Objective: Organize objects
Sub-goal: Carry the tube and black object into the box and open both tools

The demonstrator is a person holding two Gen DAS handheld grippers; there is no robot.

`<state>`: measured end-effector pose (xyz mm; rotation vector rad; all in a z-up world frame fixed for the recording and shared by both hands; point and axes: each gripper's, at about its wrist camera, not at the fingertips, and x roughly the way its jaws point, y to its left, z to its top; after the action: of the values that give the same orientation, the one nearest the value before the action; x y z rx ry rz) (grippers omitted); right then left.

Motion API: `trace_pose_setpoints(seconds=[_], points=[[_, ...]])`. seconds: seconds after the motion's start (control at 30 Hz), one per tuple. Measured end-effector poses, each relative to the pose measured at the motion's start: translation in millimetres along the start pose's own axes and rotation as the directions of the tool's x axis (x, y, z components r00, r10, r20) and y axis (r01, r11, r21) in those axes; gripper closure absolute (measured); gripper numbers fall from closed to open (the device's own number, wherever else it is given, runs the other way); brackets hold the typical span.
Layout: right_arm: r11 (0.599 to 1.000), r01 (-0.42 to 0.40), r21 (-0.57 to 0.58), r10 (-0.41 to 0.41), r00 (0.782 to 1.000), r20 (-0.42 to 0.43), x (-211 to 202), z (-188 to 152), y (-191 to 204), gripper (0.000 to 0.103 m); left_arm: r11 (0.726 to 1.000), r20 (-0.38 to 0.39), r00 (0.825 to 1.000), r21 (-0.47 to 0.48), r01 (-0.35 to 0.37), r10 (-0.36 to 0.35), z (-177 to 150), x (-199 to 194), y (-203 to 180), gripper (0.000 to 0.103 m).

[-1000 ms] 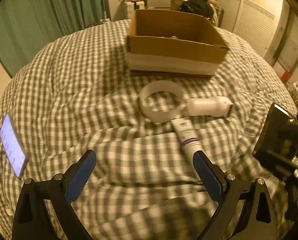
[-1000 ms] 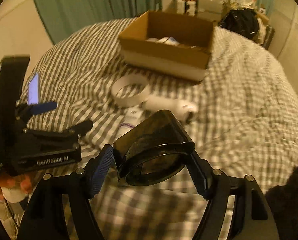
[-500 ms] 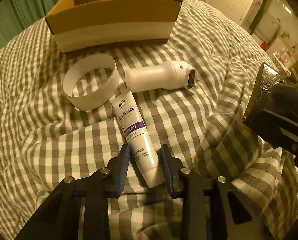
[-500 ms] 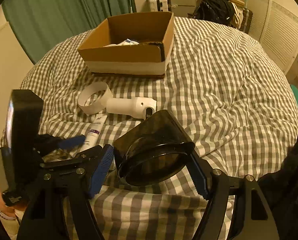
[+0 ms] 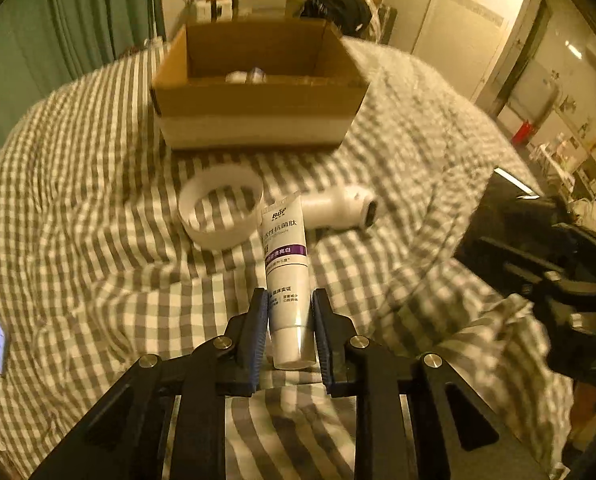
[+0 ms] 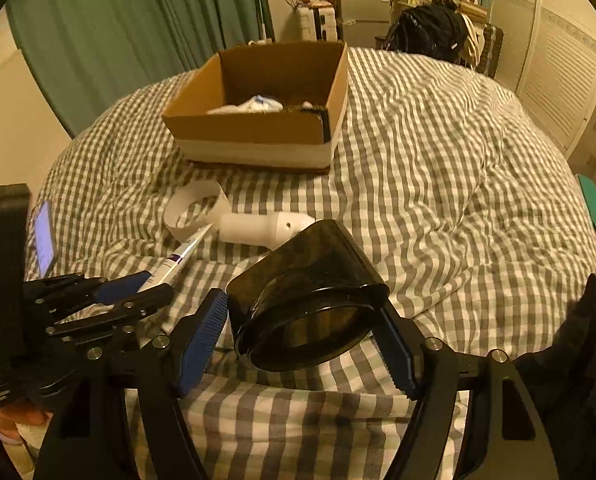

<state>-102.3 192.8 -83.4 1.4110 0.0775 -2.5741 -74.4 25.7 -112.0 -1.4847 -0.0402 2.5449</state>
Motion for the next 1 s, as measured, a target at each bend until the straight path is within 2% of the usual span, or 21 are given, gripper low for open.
trace_pose_setpoints(seconds=[0.3,0.53,0.8,1.0], points=[[0.999,0.017,-0.049,-0.012,0.996,0.09,-39,23,11,0.031,1.0,0.147,0.989,0.026,-0.006,0.002,46,-58,0,0.081],[0.995,0.031,-0.098,-0.014,0.985,0.171,-59,72,21,0.031,0.999,0.234,0.972,0.041,-0.016,0.006,105,-77,5,0.081],[0.994,0.027,-0.107,-0.001,0.971,0.24,-59,145,23,0.031,0.998,0.276,0.961,0.039,-0.038,0.026,182,-58,23,0.081],[0.996,0.0,-0.086,0.021,0.97,0.243,-19,203,20,0.032,0.998,0.254,0.966,0.027,-0.057,0.048,225,-13,42,0.081]])
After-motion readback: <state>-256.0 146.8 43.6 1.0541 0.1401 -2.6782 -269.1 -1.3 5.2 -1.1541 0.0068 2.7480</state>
